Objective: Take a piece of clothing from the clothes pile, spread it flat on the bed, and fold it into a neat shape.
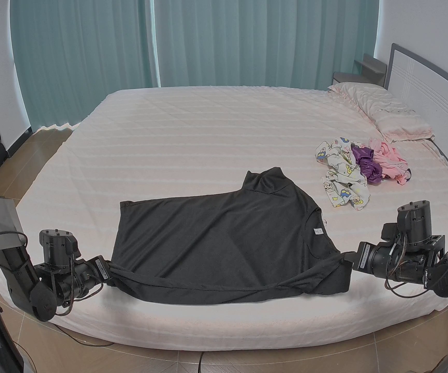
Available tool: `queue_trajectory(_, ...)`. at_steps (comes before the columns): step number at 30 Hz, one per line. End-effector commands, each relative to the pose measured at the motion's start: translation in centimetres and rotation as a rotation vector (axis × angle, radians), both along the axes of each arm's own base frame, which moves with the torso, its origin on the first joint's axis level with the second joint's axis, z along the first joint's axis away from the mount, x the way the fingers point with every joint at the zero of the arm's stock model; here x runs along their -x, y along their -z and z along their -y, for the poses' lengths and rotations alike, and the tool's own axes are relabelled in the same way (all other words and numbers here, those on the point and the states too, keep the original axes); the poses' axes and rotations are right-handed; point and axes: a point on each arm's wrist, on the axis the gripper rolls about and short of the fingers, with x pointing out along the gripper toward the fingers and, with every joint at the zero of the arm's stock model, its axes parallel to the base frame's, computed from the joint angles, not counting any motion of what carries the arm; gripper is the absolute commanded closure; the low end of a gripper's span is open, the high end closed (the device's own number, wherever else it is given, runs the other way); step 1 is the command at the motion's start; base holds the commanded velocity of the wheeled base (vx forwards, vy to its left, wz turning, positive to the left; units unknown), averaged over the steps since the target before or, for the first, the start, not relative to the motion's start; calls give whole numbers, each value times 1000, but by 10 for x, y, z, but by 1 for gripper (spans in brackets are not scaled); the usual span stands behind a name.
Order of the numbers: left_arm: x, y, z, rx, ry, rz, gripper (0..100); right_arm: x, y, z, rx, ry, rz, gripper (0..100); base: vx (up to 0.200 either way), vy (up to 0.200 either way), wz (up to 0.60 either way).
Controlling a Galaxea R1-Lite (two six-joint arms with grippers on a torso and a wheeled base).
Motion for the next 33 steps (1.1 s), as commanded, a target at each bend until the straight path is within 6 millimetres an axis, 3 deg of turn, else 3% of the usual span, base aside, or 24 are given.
queue_trajectory(1, -13, -4, 0, 5, -14, 15, 100, -14, 2, -2, 2, 10, -6, 100, 0, 0, 0)
queue_trajectory(8, -25, -9, -1, 76, -81, 37, 100, -35, -7, -4, -10, 26, 37, 100, 0, 0, 0)
queue_trajectory(21, -31, -15, -7, 145, -147, 68, 100, -51, -11, -6, -13, 40, 60, 100, 0, 0, 0)
queue_trajectory(33, -28, -7, -7, 143, -149, 33, 100, -62, -12, -10, -18, 38, 75, 100, 0, 0, 0)
